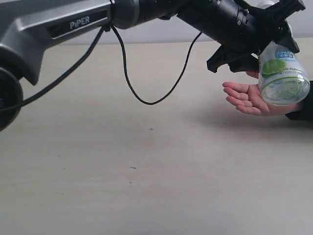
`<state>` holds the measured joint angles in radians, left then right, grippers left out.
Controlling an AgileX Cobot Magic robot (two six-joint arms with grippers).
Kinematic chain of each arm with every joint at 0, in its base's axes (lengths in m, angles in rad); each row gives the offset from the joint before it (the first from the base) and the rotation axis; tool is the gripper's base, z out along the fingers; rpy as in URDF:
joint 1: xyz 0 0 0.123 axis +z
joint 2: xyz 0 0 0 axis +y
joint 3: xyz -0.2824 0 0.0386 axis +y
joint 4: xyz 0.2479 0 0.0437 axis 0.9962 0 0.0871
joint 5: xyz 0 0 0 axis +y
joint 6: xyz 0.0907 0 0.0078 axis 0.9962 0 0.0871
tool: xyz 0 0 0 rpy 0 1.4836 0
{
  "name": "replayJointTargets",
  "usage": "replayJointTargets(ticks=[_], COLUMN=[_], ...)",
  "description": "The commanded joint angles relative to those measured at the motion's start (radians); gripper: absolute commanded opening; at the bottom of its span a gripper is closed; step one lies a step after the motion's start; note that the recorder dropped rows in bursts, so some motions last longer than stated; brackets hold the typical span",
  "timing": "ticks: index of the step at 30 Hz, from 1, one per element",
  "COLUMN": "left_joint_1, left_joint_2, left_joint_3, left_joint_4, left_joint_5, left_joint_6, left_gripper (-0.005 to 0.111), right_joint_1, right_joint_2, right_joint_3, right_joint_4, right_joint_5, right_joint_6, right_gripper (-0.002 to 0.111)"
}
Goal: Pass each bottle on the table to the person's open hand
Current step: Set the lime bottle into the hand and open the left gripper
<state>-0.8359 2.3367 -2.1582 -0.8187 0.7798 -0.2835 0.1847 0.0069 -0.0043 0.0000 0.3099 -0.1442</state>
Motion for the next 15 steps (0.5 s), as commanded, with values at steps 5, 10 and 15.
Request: replayJointTargets(ticks=[5, 10, 15], left_joint_1=[0.002, 0.002, 0.002], left_joint_2=[0.090, 0.129, 0.144], left_joint_3=[-0.008, -0.008, -0.008], left_joint_4=[-0.166, -0.194, -0.189], left_joint_5=[-0.066, -0.089, -0.112], left_joint_6=[0.079, 0.092, 0.099], left_gripper=[0.000, 0.000, 0.000], right_joint_1=[0.002, 0.002, 0.002], right_joint_2=[-0.007, -0.007, -0.007], right_joint_3=[0.004, 0.004, 0.004], right_joint_4=[0.000, 0.000, 0.000], right_joint_5=[-0.005, -0.005, -0.005], right_joint_6=[0.000, 0.000, 0.000], right_gripper=[0.000, 0.000, 0.000])
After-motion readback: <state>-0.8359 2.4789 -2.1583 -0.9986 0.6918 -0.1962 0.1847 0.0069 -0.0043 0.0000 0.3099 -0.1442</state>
